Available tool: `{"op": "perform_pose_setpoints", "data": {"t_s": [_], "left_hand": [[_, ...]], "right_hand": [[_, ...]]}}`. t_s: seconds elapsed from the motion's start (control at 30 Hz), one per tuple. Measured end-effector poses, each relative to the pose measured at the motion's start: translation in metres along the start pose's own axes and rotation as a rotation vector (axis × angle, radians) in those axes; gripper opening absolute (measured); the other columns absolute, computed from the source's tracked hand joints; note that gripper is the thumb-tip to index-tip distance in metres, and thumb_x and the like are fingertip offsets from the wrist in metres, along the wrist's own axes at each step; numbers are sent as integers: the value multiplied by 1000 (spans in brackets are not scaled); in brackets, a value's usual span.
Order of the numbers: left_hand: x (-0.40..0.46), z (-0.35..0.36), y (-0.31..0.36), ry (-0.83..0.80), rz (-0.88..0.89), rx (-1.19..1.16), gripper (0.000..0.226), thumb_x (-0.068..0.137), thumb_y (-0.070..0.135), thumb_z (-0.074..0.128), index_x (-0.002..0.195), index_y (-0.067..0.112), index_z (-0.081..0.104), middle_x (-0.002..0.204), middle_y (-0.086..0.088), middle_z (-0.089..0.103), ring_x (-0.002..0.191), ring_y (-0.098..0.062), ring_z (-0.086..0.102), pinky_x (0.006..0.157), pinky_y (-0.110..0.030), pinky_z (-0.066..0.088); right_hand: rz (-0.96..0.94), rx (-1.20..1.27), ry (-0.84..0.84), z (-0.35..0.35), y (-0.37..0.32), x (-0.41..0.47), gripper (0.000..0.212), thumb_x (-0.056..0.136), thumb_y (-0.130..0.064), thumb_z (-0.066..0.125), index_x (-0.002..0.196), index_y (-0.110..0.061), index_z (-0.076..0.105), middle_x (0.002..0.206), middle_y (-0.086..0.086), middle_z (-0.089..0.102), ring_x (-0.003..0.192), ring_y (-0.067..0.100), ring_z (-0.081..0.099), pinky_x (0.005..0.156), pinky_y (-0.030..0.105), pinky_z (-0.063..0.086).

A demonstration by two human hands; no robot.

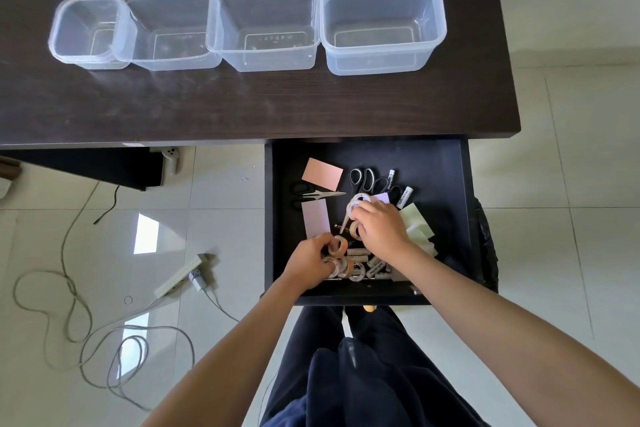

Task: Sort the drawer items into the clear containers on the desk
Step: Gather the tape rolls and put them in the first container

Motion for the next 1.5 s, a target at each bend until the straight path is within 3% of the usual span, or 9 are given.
{"op": "perform_pose_setpoints", "data": {"t_s": [0.2,0.4,0.53,0.6,0.77,1.07,1.27,1.4,1.5], "left_hand": [[13,5,14,-190,56,105,17,79,11,61,93,19,54,96,-1,65,86,-20,59,75,-33,50],[26,8,17,-225,52,209,18,80,15,58,80,30,49,83,5,62,78,-21,59,69,-36,51],[28,10,19,-240,61,250,20,80,13,57,80,31,49,79,8,59,71,-17,54,66,-37,51],[30,11,20,-265,55,240,22,79,10,58,80,29,48,78,7,58,71,-16,53,64,-34,48],[28,10,19,-302,45,230,26,72,3,57,81,26,48,84,1,59,75,-19,53,65,-32,46],[22,15,17,-223,19,200,21,72,3,57,81,21,51,78,3,56,72,-18,51,62,-32,44],[18,11,14,-170,-3,114,18,75,1,57,88,14,55,83,-4,59,78,-24,55,67,-35,48],[10,3,9,-118,-36,-43,16,78,-1,55,92,7,56,83,-8,58,79,-26,57,73,-35,51],[4,-4,5,-82,-79,-129,17,79,0,57,92,11,57,80,-3,57,77,-21,57,72,-31,51]], "right_hand": [[-35,-69,-118,4,9,11,34,65,12,65,92,-7,66,95,7,66,80,34,61,58,35,45],[130,321,-54,-4,14,14,12,76,3,50,80,-6,57,106,-1,59,91,20,47,67,25,29],[176,438,-44,-7,19,11,13,77,-1,54,88,-8,54,97,-13,49,89,22,51,66,33,44],[180,411,-37,-8,21,10,15,79,-3,53,92,-10,53,98,-9,50,88,27,56,65,37,46],[157,178,-130,-6,19,15,24,88,-8,49,112,-12,53,122,2,55,98,31,55,64,32,40],[191,29,-172,-9,7,32,26,84,-4,53,109,-9,45,104,10,62,87,33,63,61,33,42],[250,397,-112,-24,15,22,15,82,-7,58,92,-15,50,91,3,65,75,26,62,65,36,49],[245,562,-131,-28,14,5,30,85,-14,64,113,-22,54,96,-4,61,71,11,62,68,26,48],[216,623,-263,-23,14,-11,44,88,-13,60,124,-36,52,105,-2,59,79,14,64,75,27,53]]}}
Point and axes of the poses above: each hand's wrist, its own x-axis towards the middle knuckle, its own z-axis out of the palm, y = z × x, the point moved 3 cm from there along x, towards the middle knuckle
